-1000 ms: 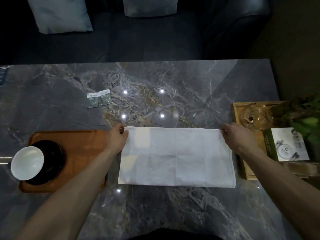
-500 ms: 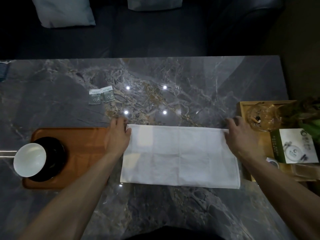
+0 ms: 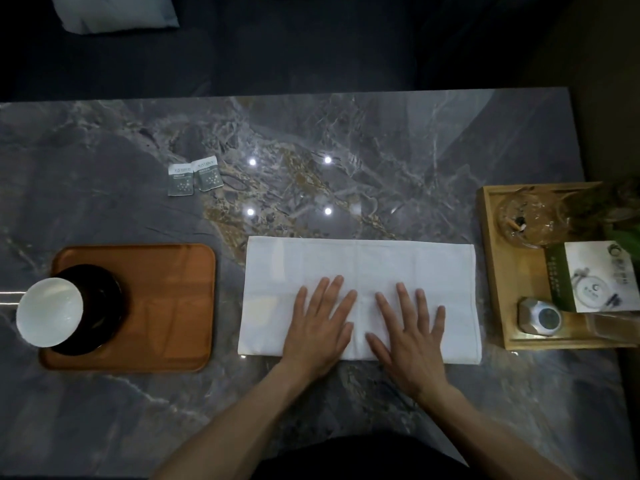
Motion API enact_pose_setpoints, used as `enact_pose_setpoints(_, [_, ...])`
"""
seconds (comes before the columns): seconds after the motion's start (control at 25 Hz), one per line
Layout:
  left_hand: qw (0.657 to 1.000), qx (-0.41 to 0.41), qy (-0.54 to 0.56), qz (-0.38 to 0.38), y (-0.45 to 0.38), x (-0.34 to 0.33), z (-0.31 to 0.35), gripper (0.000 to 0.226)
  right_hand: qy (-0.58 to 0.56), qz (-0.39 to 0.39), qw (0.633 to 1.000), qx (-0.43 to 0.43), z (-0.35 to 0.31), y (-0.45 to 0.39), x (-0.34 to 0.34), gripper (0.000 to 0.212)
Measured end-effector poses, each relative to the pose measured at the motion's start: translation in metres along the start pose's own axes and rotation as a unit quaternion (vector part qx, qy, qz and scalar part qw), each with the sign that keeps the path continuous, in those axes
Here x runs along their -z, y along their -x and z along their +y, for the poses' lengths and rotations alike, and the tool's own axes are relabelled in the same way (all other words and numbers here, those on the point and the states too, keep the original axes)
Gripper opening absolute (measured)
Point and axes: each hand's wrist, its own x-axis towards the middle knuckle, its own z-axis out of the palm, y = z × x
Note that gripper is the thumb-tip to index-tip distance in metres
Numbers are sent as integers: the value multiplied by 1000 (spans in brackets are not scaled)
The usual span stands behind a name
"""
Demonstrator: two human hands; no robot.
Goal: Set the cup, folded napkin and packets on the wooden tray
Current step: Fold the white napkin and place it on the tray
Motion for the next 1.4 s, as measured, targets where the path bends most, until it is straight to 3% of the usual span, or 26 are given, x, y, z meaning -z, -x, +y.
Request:
enact_pose_setpoints(0.2, [999,35,-21,-17,-1,-15,7,59,23,-2,999,35,-14,-7,-12,70])
enact_pose_setpoints(0.4, [1000,-15,-25,-9,4,-23,-26,62,45,12,998,49,10,-3,-21,70])
enact_pose_setpoints(0.68, [997,46,-61,7,22,-11,-89,65,62,3,998,13,58,-3,-10,71])
enact_pose_setpoints(1.2, [994,106,-38,9,26,-2,-96,63,78,3,995,56,55,-40,8,72])
enact_pose_setpoints(1.4, [982,188,-17,8,29,5,-95,64,33,10,998,-46,75,-26,6,68])
